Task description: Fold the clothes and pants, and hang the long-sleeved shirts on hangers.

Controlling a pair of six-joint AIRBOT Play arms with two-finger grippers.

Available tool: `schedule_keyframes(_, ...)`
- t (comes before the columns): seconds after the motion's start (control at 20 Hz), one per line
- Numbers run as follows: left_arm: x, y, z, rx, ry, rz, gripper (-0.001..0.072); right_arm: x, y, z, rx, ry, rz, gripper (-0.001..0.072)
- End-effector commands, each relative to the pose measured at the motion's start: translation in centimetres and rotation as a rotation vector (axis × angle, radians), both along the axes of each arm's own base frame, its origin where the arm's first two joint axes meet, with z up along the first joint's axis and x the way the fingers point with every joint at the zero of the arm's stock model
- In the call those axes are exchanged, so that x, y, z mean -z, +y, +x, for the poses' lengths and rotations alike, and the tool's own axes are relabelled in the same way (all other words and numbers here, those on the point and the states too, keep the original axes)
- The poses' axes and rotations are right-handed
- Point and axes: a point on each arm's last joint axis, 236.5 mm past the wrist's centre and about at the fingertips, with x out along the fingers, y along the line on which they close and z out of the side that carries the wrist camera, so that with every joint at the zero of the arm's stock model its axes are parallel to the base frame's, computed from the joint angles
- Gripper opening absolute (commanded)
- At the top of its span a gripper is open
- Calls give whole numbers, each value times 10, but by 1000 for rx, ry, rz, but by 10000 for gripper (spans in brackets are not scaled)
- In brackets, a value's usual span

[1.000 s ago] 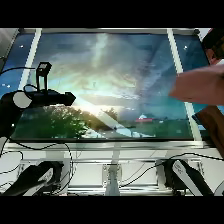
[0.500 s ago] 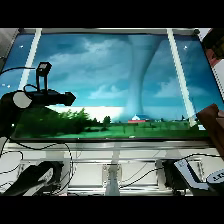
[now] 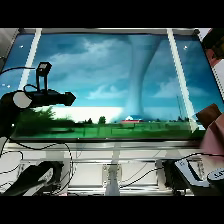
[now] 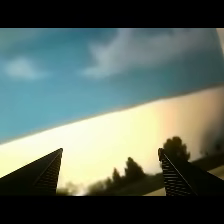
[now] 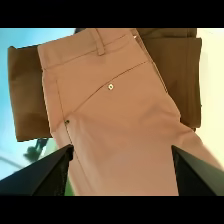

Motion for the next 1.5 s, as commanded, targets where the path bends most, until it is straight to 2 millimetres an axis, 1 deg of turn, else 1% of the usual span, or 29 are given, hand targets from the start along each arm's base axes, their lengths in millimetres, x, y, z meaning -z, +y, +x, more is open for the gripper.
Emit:
schedule_keyframes(0.0,-1,0,0,1,-2,0,692,2,2,3,-4,-12,13,674)
schedule_keyframes(0.1,-1,0,0,1,-2,0,692,2,6,11,-17,-45,28,673)
schedule_keyframes(0.2,-1,0,0,1,-2,0,692,0,13,29,-43,-121,54,670)
schedule_keyframes(0.25,-1,0,0,0,-2,0,693,-3,18,44,-72,-167,63,617)
schedule_keyframes(0.3,-1,0,0,1,-2,0,692,-8,25,64,-126,-216,64,492)
schedule_keyframes(0.35,-1,0,0,1,-2,0,693,-16,33,91,-209,-272,49,427)
schedule_keyframes(0.4,-1,0,0,1,-2,0,692,-26,49,125,-334,-329,26,378)
schedule_keyframes(0.45,-1,0,0,1,-2,0,692,-33,69,157,-469,-359,3,320)
schedule_keyframes(0.5,-1,0,0,1,-2,0,692,-37,99,187,-625,-361,-16,283)
schedule_keyframes(0.55,-1,0,0,1,-2,0,692,-35,133,212,-775,-347,-23,230)
schedule_keyframes(0.6,-1,0,0,0,-2,0,692,-32,175,235,-929,-335,-17,176)
schedule_keyframes(0.65,-1,0,0,1,-2,0,692,-28,216,250,-1054,-324,-3,164)
schedule_keyframes(0.7,-1,0,0,0,-2,0,692,-24,260,260,-1175,-312,12,117)
schedule_keyframes(0.75,-1,0,0,1,-2,0,692,-21,299,264,-1282,-298,21,60)
schedule_keyframes(0.8,-1,0,0,1,-2,0,692,-18,339,264,-1389,-284,29,30)
schedule_keyframes(0.85,-1,0,0,1,-2,0,693,-16,371,260,-1478,-273,32,8)
schedule_keyframes(0.9,-1,0,0,1,-2,0,692,-15,399,254,-1561,-258,25,7)
schedule_keyframes(0.95,-1,0,0,1,-2,0,692,-13,417,249,-1621,-237,7,8)
schedule_keyframes(1.0,-1,0,0,1,-2,0,692,-10,427,245,-1667,-209,-24,7)
schedule_keyframes(1.05,-1,0,0,1,-2,0,692,-8,432,243,-1694,-186,-51,7)
schedule_keyframes(1.2,-1,0,0,1,-2,0,692,-6,429,243,-1705,-155,-91,8)
schedule_keyframes(1.45,-1,0,0,1,-2,0,692,-7,430,243,-1706,-161,-87,8)
